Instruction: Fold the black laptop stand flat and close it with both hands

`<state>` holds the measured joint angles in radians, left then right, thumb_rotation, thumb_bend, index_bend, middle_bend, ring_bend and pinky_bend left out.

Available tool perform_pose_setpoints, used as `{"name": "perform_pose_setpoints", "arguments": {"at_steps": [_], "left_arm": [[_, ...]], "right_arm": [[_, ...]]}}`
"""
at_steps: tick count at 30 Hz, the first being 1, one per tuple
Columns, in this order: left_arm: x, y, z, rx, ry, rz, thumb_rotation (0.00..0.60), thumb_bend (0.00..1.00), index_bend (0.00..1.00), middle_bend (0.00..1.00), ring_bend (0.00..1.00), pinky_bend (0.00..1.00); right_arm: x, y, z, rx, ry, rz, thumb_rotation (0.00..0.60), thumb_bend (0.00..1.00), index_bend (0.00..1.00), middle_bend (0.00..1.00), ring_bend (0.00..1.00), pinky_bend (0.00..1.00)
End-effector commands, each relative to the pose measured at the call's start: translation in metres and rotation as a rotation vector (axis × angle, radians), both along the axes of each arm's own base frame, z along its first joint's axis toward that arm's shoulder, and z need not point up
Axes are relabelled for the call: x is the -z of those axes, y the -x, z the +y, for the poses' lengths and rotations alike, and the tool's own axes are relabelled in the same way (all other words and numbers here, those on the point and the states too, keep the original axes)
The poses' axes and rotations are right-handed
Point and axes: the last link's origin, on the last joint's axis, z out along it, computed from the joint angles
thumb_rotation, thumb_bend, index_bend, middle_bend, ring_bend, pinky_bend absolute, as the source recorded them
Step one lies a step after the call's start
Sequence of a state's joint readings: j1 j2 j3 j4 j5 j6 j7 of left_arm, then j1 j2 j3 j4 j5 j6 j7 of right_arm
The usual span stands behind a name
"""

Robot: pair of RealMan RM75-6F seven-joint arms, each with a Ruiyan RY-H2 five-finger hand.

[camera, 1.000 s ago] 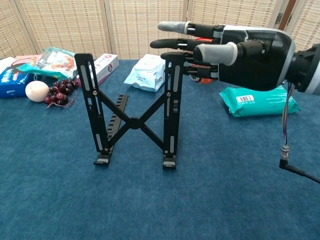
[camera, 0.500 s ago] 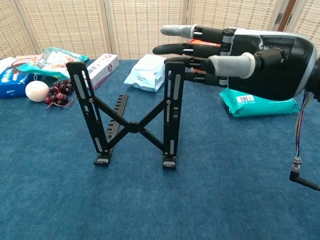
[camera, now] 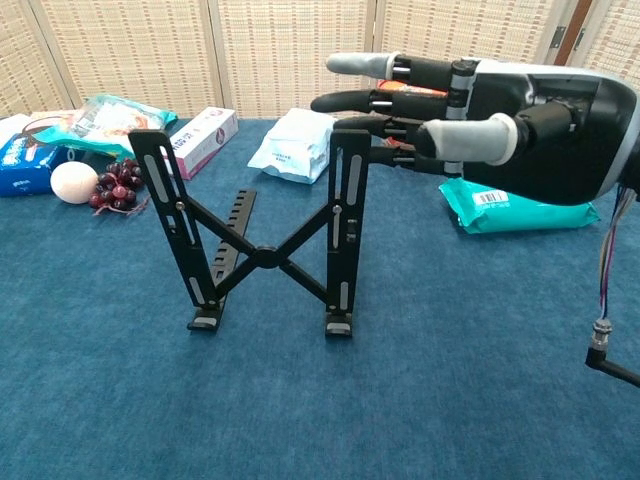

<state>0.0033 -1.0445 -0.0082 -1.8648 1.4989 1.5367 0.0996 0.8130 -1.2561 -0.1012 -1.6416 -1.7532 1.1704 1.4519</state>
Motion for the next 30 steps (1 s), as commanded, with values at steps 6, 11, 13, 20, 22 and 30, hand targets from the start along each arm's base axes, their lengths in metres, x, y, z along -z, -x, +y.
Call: {"name": "perform_pose_setpoints", "arguments": {"at_steps": [6, 11, 13, 20, 22, 30], "left_arm": [[0.001, -0.002, 0.001, 0.005, 0.004, -0.001, 0.600, 0.12, 0.04, 0.10, 0.06, 0.03], [0.001, -0.003, 0.002, 0.006, 0.003, -0.002, 0.600, 0.12, 0.04, 0.10, 0.06, 0.03], [0.001, -0.003, 0.002, 0.005, 0.004, -0.002, 0.600, 0.12, 0.04, 0.10, 0.06, 0.03], [0.000, -0.003, 0.001, 0.001, -0.001, -0.003, 0.600, 0.12, 0.04, 0.10, 0.06, 0.03], [0.000, -0.002, 0.001, -0.001, -0.001, -0.002, 0.600, 0.12, 0.04, 0.10, 0.06, 0.03], [0.000, -0.002, 0.001, -0.001, 0.001, 0.000, 0.600, 0.12, 0.04, 0.10, 0.06, 0.03]], "right_arm": [[0.013, 0.006, -0.010, 0.028, -0.010, 0.048, 0.600, 0.12, 0.00, 0.14, 0.00, 0.06], [0.027, 0.004, -0.018, 0.029, -0.027, 0.054, 0.600, 0.12, 0.00, 0.14, 0.00, 0.06], [0.031, 0.002, -0.021, 0.027, -0.030, 0.050, 0.600, 0.12, 0.00, 0.14, 0.00, 0.06], [0.044, -0.002, -0.028, 0.026, -0.059, 0.045, 0.600, 0.12, 0.00, 0.14, 0.00, 0.06], [0.048, -0.002, -0.029, 0.031, -0.068, 0.043, 0.600, 0.12, 0.00, 0.14, 0.00, 0.06], [0.066, 0.004, -0.028, 0.077, -0.124, 0.033, 0.600, 0.13, 0.00, 0.14, 0.00, 0.06]]}}
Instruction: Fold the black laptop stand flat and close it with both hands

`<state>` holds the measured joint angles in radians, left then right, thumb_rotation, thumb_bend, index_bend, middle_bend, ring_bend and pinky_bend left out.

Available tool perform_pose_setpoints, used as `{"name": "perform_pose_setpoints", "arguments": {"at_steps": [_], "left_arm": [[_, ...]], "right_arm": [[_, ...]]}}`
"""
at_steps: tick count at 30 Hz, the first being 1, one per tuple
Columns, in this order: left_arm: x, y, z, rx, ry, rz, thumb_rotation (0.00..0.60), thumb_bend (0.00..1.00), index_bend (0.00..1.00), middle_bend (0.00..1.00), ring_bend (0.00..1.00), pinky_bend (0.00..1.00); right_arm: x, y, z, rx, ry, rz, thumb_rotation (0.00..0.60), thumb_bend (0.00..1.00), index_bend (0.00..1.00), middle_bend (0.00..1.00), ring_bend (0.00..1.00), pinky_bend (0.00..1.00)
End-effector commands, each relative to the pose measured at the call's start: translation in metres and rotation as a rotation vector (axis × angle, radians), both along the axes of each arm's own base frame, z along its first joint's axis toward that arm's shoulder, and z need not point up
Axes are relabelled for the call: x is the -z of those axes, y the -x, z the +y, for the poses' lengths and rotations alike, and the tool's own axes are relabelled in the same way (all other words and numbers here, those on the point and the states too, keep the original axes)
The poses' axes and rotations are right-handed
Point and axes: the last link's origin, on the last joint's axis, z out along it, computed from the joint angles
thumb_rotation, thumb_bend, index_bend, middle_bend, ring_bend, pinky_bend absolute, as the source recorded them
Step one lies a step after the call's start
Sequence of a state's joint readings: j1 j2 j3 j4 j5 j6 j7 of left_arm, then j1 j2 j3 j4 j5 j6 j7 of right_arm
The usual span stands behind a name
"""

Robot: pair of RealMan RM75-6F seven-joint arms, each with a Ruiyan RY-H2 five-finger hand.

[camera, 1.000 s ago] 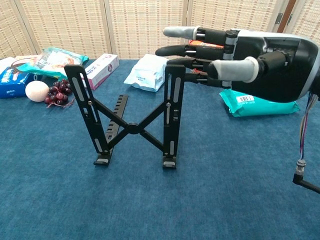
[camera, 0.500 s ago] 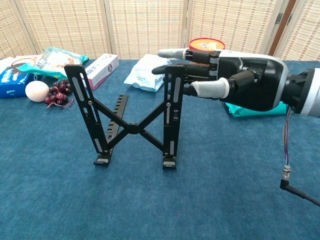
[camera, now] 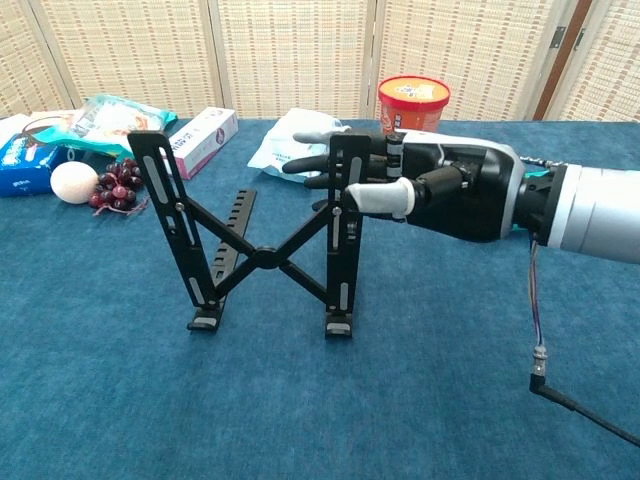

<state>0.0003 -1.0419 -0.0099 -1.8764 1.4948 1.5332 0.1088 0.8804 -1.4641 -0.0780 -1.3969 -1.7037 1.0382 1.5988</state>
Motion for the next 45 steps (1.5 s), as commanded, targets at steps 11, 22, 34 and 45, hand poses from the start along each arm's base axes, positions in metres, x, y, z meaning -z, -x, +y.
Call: {"name": "perform_pose_setpoints", "arguments": {"at_steps": [11, 22, 34, 45], "left_arm": [[0.000, -0.001, -0.001, -0.001, -0.002, 0.002, 0.600, 0.12, 0.04, 0.10, 0.06, 0.03], [0.002, -0.001, 0.000, 0.001, 0.014, 0.004, 0.600, 0.12, 0.04, 0.10, 0.06, 0.03], [0.017, -0.008, 0.019, 0.066, 0.165, -0.113, 0.600, 0.12, 0.04, 0.10, 0.06, 0.03], [0.044, -0.016, 0.058, 0.114, 0.376, -0.384, 0.600, 0.12, 0.04, 0.10, 0.07, 0.03]], "right_arm": [[0.021, 0.009, 0.010, 0.034, -0.079, -0.011, 0.600, 0.13, 0.00, 0.14, 0.00, 0.06], [0.023, 0.012, 0.014, 0.044, -0.094, -0.029, 0.600, 0.13, 0.00, 0.14, 0.00, 0.06], [-0.034, 0.028, 0.010, -0.024, 0.154, 0.096, 0.600, 0.13, 0.00, 0.14, 0.00, 0.06], [-0.114, 0.055, 0.038, 0.003, 0.376, 0.180, 0.600, 0.13, 0.00, 0.14, 0.00, 0.06]]}}
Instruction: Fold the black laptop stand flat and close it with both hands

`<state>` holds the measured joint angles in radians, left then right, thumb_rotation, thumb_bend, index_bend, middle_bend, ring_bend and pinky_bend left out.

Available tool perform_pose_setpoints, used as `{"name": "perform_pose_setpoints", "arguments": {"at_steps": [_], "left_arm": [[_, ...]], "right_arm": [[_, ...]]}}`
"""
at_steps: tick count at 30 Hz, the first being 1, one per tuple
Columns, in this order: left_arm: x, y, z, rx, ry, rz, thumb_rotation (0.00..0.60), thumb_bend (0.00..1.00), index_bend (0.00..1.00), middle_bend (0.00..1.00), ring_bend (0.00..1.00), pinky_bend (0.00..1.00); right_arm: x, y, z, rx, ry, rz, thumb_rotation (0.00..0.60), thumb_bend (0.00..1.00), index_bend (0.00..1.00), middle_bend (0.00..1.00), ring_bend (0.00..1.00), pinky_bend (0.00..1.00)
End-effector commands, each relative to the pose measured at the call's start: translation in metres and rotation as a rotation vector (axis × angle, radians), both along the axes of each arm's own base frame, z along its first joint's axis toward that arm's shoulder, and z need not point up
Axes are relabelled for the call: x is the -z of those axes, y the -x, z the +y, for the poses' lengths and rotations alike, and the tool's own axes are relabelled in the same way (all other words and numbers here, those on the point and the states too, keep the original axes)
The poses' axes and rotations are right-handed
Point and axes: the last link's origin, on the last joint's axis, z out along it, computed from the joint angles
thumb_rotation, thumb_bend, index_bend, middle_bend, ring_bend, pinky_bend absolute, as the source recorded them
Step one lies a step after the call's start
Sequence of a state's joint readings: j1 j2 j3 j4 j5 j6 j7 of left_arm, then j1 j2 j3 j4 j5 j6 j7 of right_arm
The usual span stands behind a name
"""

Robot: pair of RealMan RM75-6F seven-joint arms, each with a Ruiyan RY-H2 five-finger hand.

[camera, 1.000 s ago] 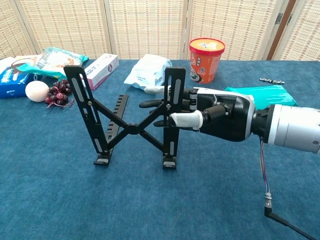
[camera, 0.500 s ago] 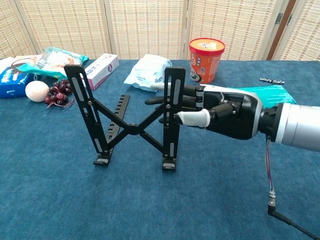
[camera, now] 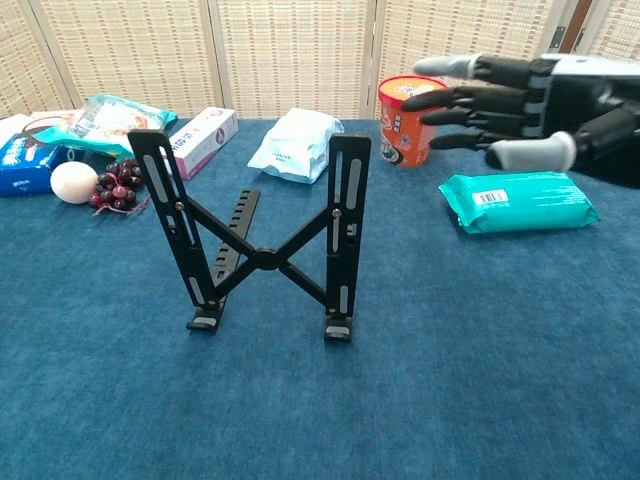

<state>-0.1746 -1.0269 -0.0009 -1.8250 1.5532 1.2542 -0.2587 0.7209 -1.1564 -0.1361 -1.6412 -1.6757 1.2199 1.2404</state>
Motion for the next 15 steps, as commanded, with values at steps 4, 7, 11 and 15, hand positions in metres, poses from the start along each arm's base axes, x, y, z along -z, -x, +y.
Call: {"name": "perform_pose_setpoints", "arguments": {"at_steps": [4, 7, 11, 15], "left_arm": [[0.020, -0.008, 0.032, 0.007, 0.191, -0.225, 0.600, 0.12, 0.04, 0.11, 0.07, 0.03], [0.026, -0.013, 0.045, -0.009, 0.255, -0.335, 0.600, 0.12, 0.04, 0.11, 0.07, 0.03], [0.036, -0.019, 0.062, -0.020, 0.321, -0.454, 0.600, 0.12, 0.04, 0.12, 0.08, 0.03], [0.046, -0.028, 0.078, -0.039, 0.416, -0.577, 0.600, 0.12, 0.04, 0.13, 0.08, 0.03]], "right_arm": [[-0.039, 0.014, 0.018, 0.031, 0.121, 0.030, 0.600, 0.13, 0.00, 0.14, 0.00, 0.06], [-0.055, 0.016, 0.023, 0.033, 0.168, 0.044, 0.600, 0.13, 0.00, 0.14, 0.00, 0.06], [-0.071, 0.017, 0.027, 0.035, 0.213, 0.058, 0.600, 0.13, 0.00, 0.14, 0.00, 0.06], [-0.082, 0.016, 0.030, 0.043, 0.242, 0.062, 0.600, 0.13, 0.00, 0.14, 0.00, 0.06]]}}
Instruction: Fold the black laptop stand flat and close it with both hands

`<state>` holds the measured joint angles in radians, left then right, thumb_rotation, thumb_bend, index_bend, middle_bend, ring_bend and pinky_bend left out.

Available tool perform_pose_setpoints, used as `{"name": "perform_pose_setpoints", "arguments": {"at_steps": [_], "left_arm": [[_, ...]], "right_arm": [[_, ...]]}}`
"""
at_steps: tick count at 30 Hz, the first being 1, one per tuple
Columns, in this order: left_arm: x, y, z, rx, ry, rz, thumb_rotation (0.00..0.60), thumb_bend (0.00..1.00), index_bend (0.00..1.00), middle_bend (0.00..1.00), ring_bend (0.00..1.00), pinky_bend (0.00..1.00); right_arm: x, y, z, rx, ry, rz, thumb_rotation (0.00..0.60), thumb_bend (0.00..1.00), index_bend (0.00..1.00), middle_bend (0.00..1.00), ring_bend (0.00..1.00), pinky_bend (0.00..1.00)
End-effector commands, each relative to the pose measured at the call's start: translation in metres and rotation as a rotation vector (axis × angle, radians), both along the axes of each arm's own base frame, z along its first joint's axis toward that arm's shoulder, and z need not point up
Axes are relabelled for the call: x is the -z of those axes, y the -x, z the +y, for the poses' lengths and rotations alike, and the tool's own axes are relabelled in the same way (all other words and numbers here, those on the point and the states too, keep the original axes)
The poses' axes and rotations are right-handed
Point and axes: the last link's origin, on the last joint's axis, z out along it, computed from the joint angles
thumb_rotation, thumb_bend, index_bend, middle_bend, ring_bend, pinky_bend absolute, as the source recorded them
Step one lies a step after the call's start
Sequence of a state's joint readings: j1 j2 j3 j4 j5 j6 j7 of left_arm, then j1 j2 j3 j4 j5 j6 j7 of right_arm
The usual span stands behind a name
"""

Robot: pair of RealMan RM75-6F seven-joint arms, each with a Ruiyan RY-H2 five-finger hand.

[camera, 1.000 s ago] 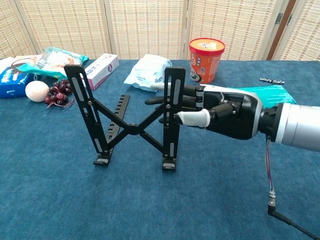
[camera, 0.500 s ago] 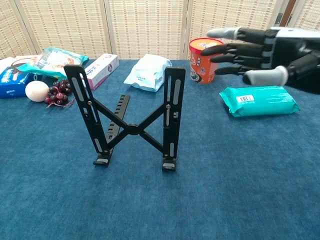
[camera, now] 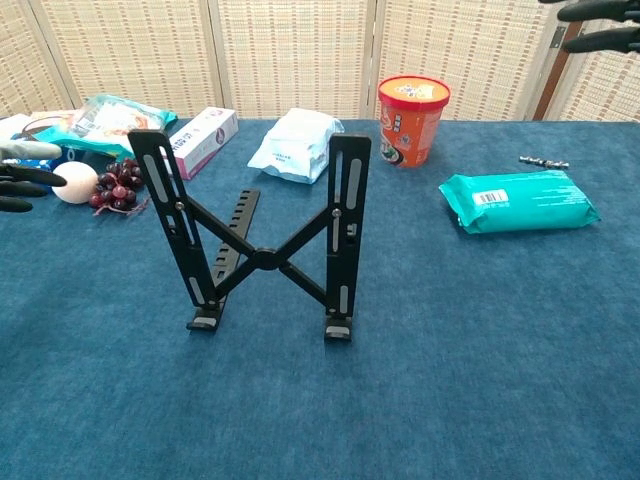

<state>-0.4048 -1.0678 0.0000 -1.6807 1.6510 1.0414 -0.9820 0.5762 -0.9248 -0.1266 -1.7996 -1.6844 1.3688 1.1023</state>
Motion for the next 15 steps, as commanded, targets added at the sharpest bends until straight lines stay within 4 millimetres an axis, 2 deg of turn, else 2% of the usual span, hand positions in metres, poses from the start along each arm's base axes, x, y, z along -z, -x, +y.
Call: {"name": "perform_pose_setpoints", "arguments": {"at_steps": [1, 15], "left_arm": [[0.017, -0.012, 0.026, 0.019, 0.140, -0.116, 0.600, 0.12, 0.04, 0.13, 0.08, 0.03], [0.056, -0.040, 0.069, 0.049, 0.372, -0.330, 0.600, 0.12, 0.04, 0.14, 0.08, 0.03]], "right_arm": [[-0.006, 0.000, 0.002, 0.004, 0.020, 0.002, 0.600, 0.13, 0.00, 0.14, 0.00, 0.06], [-0.016, 0.004, 0.012, 0.021, 0.054, 0.007, 0.600, 0.13, 0.00, 0.14, 0.00, 0.06]]}}
